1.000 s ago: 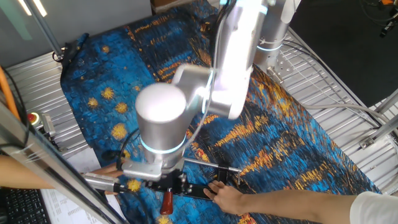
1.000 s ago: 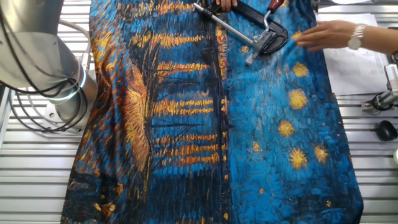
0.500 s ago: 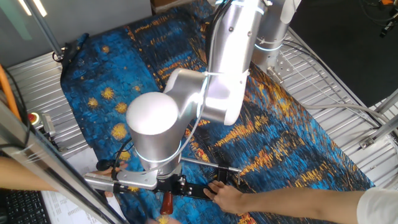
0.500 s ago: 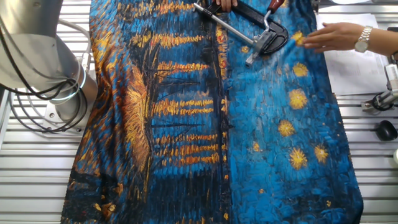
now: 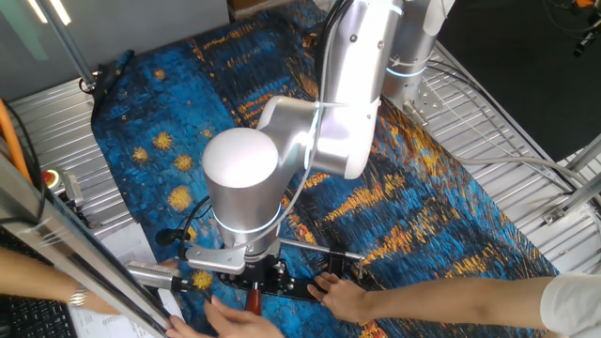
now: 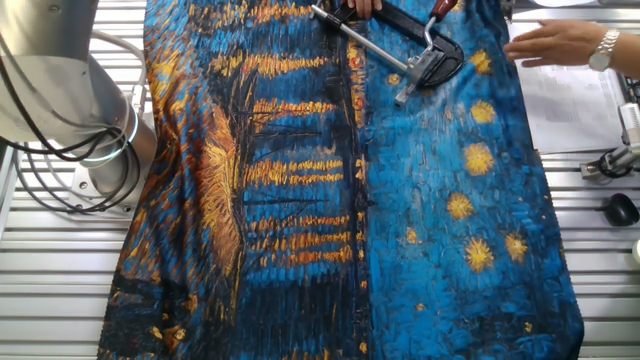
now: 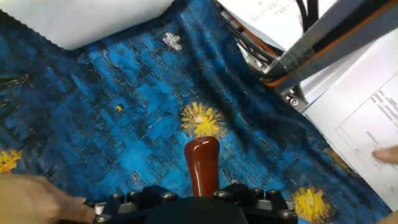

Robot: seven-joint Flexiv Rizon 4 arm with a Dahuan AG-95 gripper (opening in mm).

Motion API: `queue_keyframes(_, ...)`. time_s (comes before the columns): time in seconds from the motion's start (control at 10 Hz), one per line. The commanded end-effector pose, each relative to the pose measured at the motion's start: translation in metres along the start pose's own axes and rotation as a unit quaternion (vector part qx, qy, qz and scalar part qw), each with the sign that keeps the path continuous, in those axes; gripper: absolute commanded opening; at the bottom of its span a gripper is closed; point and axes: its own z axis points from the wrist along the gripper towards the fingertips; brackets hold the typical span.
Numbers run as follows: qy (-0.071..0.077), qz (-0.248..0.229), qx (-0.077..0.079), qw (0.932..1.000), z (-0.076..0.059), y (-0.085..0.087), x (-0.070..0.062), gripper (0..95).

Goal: Push down the lever

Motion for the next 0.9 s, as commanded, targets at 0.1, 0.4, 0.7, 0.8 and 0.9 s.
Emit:
queue_keyframes(0.1,0.005,0.009,0.001,0.9999,0.0023,0.0020,0.0010,76.0)
queue_keyframes(0.4,0.004,0.043,0.006,0.9990,0.0023,0.0019,0.0010,76.0)
queue_keyframes(0.7,0.013,0.064,0.010,0.9978,0.0023,0.0019,0.0009,76.0)
queue_keyframes(0.8,0.013,0.066,0.010,0.9977,0.0023,0.0019,0.0010,76.0)
queue_keyframes(0.9,0.015,0.064,0.014,0.9977,0.0023,0.0019,0.0010,76.0)
